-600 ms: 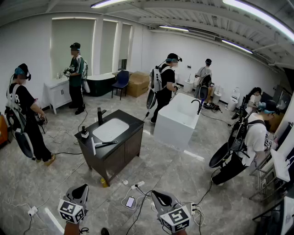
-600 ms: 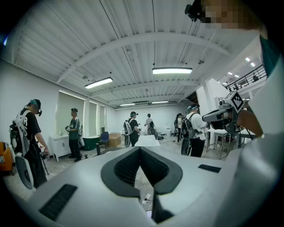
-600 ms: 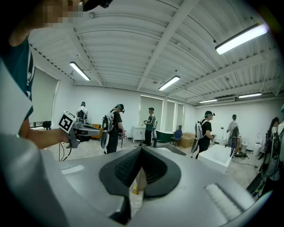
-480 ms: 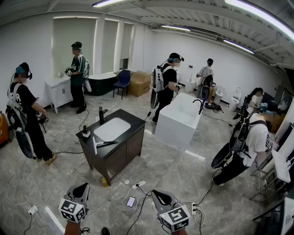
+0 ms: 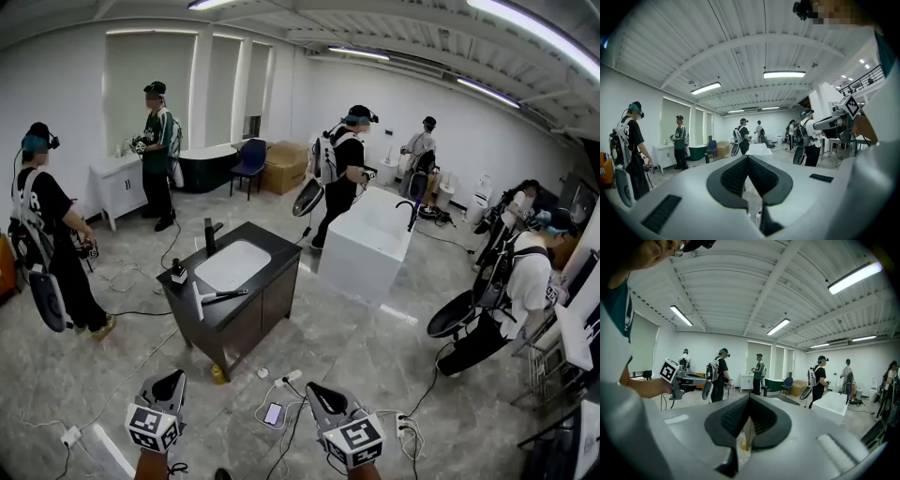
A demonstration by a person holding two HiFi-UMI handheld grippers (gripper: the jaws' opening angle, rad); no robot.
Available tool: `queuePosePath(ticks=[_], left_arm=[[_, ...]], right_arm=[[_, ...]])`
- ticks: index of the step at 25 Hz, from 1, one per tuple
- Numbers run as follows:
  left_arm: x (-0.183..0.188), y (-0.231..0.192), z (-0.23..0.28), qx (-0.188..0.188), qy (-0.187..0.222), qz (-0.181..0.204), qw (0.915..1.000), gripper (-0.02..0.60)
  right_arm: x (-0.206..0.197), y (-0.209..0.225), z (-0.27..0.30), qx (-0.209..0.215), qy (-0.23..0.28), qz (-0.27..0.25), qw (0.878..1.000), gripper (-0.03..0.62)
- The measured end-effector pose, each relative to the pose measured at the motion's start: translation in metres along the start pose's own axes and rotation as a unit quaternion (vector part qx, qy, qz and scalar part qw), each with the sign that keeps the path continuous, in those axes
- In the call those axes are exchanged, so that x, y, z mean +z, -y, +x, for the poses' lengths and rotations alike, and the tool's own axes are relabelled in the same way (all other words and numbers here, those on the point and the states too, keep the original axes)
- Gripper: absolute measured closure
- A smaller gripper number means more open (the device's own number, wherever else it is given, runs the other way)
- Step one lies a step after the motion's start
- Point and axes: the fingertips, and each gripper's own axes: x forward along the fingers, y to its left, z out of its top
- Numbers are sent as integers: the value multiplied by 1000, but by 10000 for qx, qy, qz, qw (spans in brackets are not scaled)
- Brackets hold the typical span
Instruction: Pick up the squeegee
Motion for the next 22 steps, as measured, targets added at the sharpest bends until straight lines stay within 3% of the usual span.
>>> queuePosePath(ticks=[15,22], left_arm=[[0,-111,73,-754,134,66,9970,575],[-2,-153,97,-861,142,-26,9962,575]], right_arm=[[24,-28,142,-528,-74,-26,9986,585],[31,-33,185,-615,-219,-53,9979,585]])
